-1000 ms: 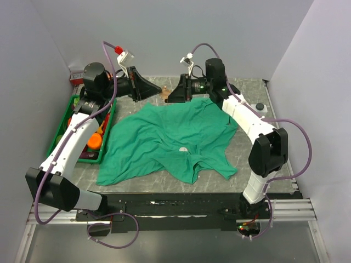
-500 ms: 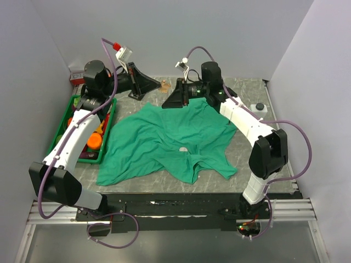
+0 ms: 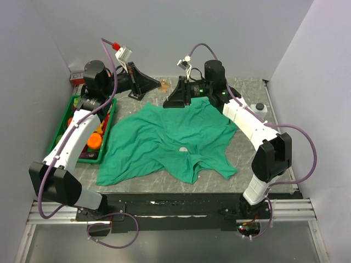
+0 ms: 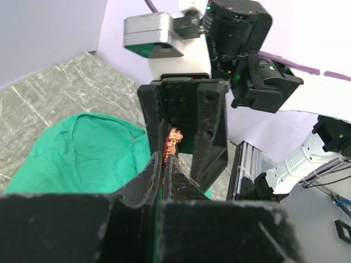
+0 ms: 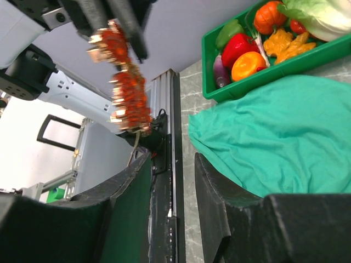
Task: Remove the brooch from the garment
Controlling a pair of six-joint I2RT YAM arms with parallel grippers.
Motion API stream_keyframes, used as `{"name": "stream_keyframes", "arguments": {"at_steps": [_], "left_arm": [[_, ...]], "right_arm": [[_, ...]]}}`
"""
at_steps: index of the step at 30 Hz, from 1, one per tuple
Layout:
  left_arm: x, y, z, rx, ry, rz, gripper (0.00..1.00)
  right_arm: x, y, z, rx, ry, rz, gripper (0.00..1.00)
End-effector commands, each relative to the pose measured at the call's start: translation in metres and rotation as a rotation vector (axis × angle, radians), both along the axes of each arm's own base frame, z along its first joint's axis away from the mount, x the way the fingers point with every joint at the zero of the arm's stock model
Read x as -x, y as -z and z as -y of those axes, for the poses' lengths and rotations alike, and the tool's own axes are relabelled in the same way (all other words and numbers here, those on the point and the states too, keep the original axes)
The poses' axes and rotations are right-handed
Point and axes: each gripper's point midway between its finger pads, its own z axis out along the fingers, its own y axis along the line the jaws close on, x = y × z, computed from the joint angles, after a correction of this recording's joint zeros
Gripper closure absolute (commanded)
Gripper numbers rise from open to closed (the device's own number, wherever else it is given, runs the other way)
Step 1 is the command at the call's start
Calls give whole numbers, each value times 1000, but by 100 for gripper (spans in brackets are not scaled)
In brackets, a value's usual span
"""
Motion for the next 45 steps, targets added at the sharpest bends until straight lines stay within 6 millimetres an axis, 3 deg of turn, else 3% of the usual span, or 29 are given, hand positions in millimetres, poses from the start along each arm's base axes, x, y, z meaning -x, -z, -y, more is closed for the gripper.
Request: {"name": "stream_keyframes", "arguments": {"at_steps": [1, 8, 18, 25, 37, 45], "left_arm": [[-1, -6, -2, 14, -16, 31, 99], [0, -1, 0, 25, -3, 1, 99], [15, 13, 3, 24, 55, -30, 99], [30, 27, 9, 7, 106, -37, 99], [33, 38, 13, 0, 159, -55, 99], [38, 78, 14, -17, 187, -178, 99]], "right_arm": [[15, -39, 8, -59, -22, 133, 55], [12, -51, 6, -78, -9, 162, 53], [0, -48, 3, -76, 16, 131, 52], [-4, -31, 2, -53, 32, 84, 52], [-25, -8, -2, -10, 84, 12, 50], [-22, 21, -1, 10, 60, -66, 51]]}}
